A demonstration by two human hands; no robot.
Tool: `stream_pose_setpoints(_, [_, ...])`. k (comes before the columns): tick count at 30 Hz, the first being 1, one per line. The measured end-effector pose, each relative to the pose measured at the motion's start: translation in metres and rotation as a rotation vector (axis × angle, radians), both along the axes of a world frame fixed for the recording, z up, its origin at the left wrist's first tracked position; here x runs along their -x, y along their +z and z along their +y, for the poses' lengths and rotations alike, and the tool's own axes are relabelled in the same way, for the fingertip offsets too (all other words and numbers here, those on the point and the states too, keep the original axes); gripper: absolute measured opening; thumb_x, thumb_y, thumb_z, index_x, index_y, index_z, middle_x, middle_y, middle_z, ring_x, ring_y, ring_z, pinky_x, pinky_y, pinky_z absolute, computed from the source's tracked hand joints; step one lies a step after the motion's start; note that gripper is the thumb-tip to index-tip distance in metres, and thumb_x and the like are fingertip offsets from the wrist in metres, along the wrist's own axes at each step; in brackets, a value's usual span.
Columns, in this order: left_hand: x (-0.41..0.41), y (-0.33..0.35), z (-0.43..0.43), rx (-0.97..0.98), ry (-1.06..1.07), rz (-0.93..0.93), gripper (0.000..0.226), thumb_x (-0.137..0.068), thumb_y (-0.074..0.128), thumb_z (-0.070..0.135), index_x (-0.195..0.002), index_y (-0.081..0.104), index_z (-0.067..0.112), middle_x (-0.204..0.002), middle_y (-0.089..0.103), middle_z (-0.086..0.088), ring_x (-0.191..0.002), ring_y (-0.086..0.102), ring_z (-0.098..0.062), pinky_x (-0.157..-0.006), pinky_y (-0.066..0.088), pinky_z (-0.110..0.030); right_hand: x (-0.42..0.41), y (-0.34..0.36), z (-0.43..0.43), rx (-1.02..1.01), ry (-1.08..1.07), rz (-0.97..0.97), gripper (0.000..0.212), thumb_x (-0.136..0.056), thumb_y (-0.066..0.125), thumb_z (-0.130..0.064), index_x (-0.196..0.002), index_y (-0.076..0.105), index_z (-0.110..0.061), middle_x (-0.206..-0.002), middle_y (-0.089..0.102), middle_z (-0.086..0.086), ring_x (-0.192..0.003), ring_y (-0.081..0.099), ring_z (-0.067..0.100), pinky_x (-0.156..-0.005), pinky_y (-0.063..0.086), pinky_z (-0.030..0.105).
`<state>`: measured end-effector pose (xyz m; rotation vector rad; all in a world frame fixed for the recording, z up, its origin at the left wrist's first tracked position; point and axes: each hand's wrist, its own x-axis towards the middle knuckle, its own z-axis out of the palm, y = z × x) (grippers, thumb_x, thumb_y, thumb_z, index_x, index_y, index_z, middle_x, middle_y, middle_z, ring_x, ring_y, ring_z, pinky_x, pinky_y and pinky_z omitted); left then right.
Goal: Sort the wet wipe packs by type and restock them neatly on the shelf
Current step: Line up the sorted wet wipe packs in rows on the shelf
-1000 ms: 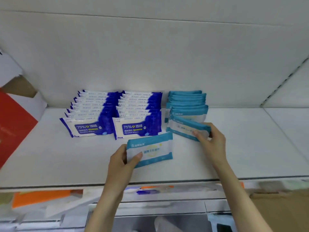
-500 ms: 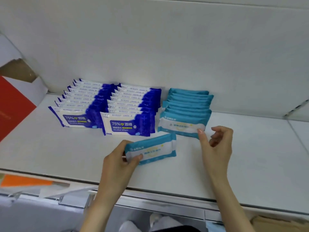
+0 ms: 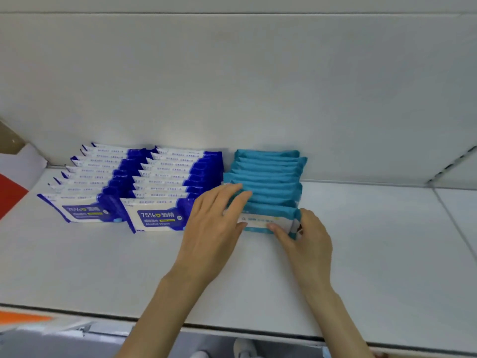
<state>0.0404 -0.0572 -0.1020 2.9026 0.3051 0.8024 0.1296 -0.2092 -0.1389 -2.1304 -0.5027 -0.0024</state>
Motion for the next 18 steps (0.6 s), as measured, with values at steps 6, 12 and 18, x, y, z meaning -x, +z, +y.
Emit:
stream_pose_setpoints(6, [-0.013, -0.006, 0.010, -0.076, -0.036, 0.115, 0.067, -0.070, 0.083, 0.019, -0.130, 0.053, 0.011, -0.134, 0.056, -0.011, -0.126, 0.051, -0.027, -0.107, 0.034, -0.038, 0.000, 0.002, 0.001, 0.028, -0.102, -0.009, 0.041, -0.069, 0.080, -0.041, -0.081, 0.044, -0.024, -0.079, 0.047, -0.014, -0.076, 0.046, 0.015, -0.067, 0.042, 0.035])
stream_pose_setpoints(12, [0.018, 0.005, -0.016, -0.022, -0.016, 0.120, 0.068, -0.072, 0.081, 0.023, -0.133, 0.053, 0.010, -0.139, 0.052, -0.012, -0.130, 0.047, -0.027, -0.109, 0.027, -0.037, 0.020, 0.013, -0.026, -0.018, -0.084, 0.001, 0.051, -0.078, 0.074, -0.038, -0.119, 0.049, -0.022, -0.109, 0.043, -0.012, -0.105, 0.047, 0.015, -0.095, 0.042, 0.039])
stream_pose_setpoints(18, [0.094, -0.003, -0.075, 0.159, 0.013, 0.032, 0.053, -0.087, 0.057, 0.042, -0.134, 0.047, 0.020, -0.139, 0.053, -0.004, -0.130, 0.039, -0.016, -0.109, 0.032, -0.034, 0.082, 0.021, -0.082, 0.072, -0.025, 0.008, 0.056, -0.084, 0.067, -0.045, -0.132, 0.049, -0.024, -0.133, 0.049, -0.005, -0.125, 0.041, 0.016, -0.106, 0.030, 0.032])
